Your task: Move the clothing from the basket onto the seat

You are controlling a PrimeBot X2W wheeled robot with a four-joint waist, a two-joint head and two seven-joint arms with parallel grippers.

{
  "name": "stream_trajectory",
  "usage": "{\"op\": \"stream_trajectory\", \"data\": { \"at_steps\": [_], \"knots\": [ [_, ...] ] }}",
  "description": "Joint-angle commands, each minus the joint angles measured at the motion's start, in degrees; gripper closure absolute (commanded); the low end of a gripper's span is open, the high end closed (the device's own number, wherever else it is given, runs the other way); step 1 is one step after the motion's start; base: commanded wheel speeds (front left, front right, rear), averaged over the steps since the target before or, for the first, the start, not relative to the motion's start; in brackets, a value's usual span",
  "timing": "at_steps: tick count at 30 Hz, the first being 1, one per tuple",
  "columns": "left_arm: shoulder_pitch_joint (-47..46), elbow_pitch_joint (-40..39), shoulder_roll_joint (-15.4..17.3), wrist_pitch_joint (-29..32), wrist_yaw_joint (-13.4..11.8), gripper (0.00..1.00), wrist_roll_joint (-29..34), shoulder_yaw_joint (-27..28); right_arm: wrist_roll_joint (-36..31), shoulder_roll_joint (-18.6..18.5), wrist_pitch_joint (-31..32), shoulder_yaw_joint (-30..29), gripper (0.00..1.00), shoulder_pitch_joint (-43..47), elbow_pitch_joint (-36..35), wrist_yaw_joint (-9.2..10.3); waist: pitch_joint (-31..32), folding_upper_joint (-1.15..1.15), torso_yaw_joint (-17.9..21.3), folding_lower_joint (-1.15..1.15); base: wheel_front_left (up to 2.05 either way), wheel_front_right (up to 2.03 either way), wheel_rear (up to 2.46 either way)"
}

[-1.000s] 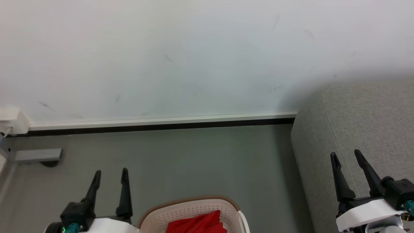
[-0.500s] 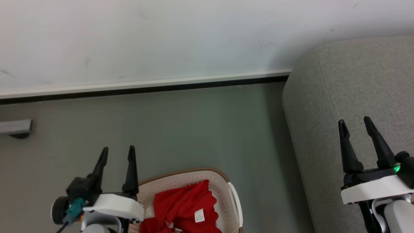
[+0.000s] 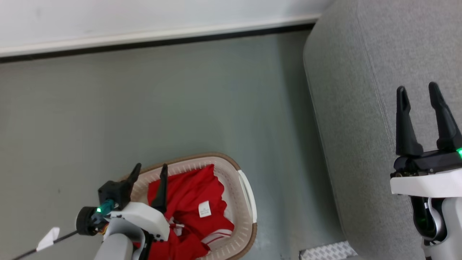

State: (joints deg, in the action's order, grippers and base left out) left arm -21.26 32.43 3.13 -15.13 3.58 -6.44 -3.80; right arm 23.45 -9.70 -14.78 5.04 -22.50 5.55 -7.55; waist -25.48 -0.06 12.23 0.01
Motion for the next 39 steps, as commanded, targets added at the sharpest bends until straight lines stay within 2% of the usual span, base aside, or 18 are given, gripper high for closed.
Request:
{"op": "stream_trajectory", "data": {
  "at_steps": [1,10,19,31,39],
  "knots": [
    [-1.3,1.9,1.0,0.0,0.5,0.00,1.2,-0.3,0.4,0.0,-0.4,-0.4,0.00,-1.0,-0.8,0.12,-2.9,0.00,2.0,-0.01,0.00,0.00,0.00],
    [-9.1,18.4,3.0,0.7,2.8,0.00,1.0,-3.1,0.9,1.4,-0.4,-1.2,0.00,-3.6,-4.7,0.12,-10.1,0.00,5.7,-0.01,0.00,0.00,0.00],
    [-17.3,31.3,5.3,4.8,3.6,0.00,0.2,-5.2,1.4,2.8,-0.4,-1.7,0.00,-5.9,-7.1,0.12,-17.0,0.00,9.4,-0.01,0.00,0.00,0.00],
    [-26.6,38.8,10.2,9.3,2.1,0.00,2.8,-8.2,2.2,4.8,-0.4,-2.0,0.00,-8.5,-10.2,0.12,-25.6,0.00,13.3,-0.01,0.00,0.00,0.00],
    [-30.0,40.6,9.0,13.6,2.0,0.00,4.1,-10.8,1.8,5.6,-0.4,-2.3,0.00,-8.6,-10.5,0.12,-27.8,0.00,13.7,-0.01,0.00,0.00,0.00]
  ]
}}
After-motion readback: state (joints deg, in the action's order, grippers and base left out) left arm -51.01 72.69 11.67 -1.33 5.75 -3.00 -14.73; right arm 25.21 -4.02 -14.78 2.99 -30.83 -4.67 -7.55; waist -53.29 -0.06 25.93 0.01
